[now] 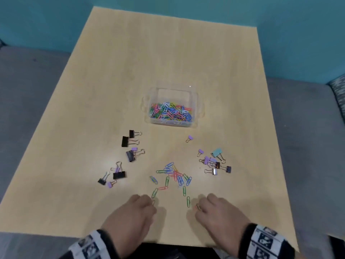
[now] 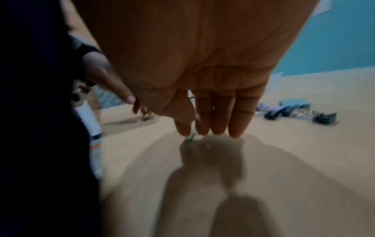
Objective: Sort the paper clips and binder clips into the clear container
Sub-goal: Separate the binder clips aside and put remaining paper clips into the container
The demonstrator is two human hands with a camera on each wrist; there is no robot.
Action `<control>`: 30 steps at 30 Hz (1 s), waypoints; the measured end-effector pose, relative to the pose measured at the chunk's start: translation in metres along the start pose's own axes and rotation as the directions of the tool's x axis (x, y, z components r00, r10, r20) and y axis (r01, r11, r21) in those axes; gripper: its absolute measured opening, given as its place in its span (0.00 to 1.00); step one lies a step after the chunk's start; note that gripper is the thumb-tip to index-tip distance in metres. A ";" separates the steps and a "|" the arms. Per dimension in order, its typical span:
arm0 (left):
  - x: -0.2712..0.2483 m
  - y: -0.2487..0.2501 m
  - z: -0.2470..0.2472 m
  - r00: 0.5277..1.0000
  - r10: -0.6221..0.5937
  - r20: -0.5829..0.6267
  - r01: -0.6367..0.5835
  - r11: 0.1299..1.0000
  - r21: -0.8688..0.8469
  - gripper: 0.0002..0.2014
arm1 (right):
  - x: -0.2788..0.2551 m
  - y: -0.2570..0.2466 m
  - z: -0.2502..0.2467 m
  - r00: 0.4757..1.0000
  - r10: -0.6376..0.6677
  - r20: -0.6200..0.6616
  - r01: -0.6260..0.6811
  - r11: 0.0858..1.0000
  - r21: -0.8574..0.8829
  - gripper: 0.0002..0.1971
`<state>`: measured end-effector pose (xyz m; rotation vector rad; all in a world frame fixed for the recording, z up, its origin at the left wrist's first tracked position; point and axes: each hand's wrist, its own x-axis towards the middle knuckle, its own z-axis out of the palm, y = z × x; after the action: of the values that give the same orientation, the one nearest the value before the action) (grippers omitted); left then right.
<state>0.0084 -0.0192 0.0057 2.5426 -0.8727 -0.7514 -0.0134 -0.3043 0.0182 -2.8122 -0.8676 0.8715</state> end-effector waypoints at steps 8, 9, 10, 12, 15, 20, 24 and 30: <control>0.020 0.020 0.025 0.992 0.075 -0.100 -0.041 0.951 0.308 0.21 | 0.033 -0.034 0.006 0.979 -0.036 -0.200 0.013 0.993 -0.119 0.18; 0.023 0.021 0.023 0.994 0.058 -0.098 -0.025 0.953 0.303 0.22 | 0.037 -0.035 0.003 0.978 -0.023 -0.206 0.001 0.994 -0.105 0.18; 0.023 0.020 0.022 0.995 0.047 -0.092 -0.018 0.956 0.293 0.21 | 0.038 -0.036 0.001 0.979 -0.021 -0.201 0.003 0.996 -0.091 0.18; 0.017 0.017 0.022 0.997 0.046 -0.070 -0.026 0.962 0.271 0.17 | 0.031 -0.034 0.002 0.982 -0.046 -0.182 0.034 0.997 -0.067 0.17; 0.002 0.014 0.026 0.998 0.052 -0.044 -0.038 0.964 0.264 0.15 | 0.015 -0.032 0.013 0.990 -0.064 -0.122 0.057 0.997 -0.056 0.20; 0.023 0.010 0.027 0.988 0.035 -0.149 0.005 0.966 0.258 0.16 | 0.039 -0.034 0.010 0.980 -0.029 -0.198 0.019 0.998 -0.053 0.15; 0.044 0.006 0.008 0.943 -0.190 -0.275 0.220 0.972 0.085 0.22 | 0.057 -0.026 -0.002 0.957 0.114 -0.269 -0.095 0.992 0.081 0.18; 0.073 0.005 0.001 0.931 -0.282 -0.231 0.272 0.959 -0.074 0.37 | 0.066 -0.019 -0.010 0.902 0.390 -0.183 -0.328 0.897 0.297 0.36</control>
<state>0.0544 -0.0697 -0.0199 2.6798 -0.4200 -0.5145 0.0271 -0.2522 -0.0023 -2.8001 -0.1782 0.6035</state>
